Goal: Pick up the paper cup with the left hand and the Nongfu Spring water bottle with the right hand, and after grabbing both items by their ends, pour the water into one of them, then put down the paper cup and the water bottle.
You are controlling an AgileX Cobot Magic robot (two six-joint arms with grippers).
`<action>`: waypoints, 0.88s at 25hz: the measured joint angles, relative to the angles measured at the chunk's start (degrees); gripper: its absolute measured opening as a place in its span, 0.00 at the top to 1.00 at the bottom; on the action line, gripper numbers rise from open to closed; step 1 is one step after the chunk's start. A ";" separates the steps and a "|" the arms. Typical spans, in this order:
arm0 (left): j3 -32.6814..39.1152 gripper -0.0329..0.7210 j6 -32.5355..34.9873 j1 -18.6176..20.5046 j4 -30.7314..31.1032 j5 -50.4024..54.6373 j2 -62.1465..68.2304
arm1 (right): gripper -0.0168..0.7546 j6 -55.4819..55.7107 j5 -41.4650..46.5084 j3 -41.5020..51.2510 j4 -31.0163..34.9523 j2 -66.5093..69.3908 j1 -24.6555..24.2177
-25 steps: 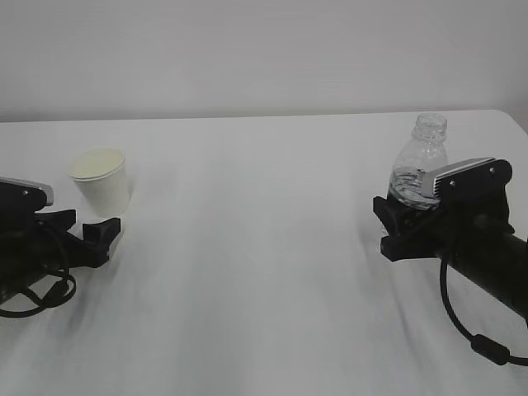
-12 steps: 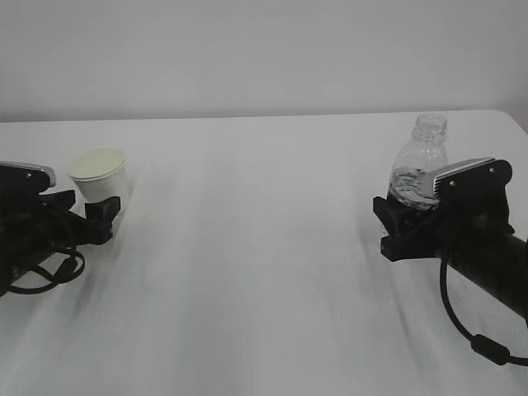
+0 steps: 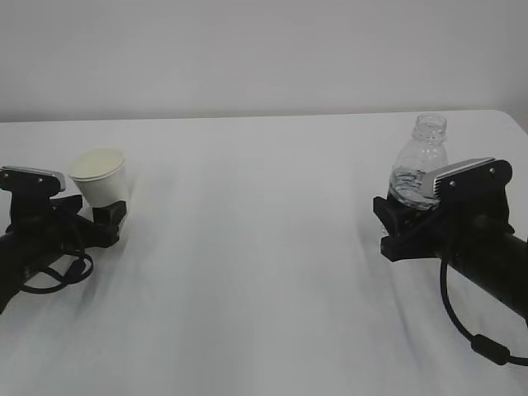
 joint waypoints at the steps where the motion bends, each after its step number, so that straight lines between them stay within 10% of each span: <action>1: -0.23 0.18 0.00 0.00 0.00 0.00 0.00 | 0.39 0.00 0.00 0.00 0.00 0.00 0.00; 22: -7.05 0.18 0.00 0.00 0.00 0.00 2.31 | 0.39 0.00 0.00 0.00 -0.41 0.00 0.00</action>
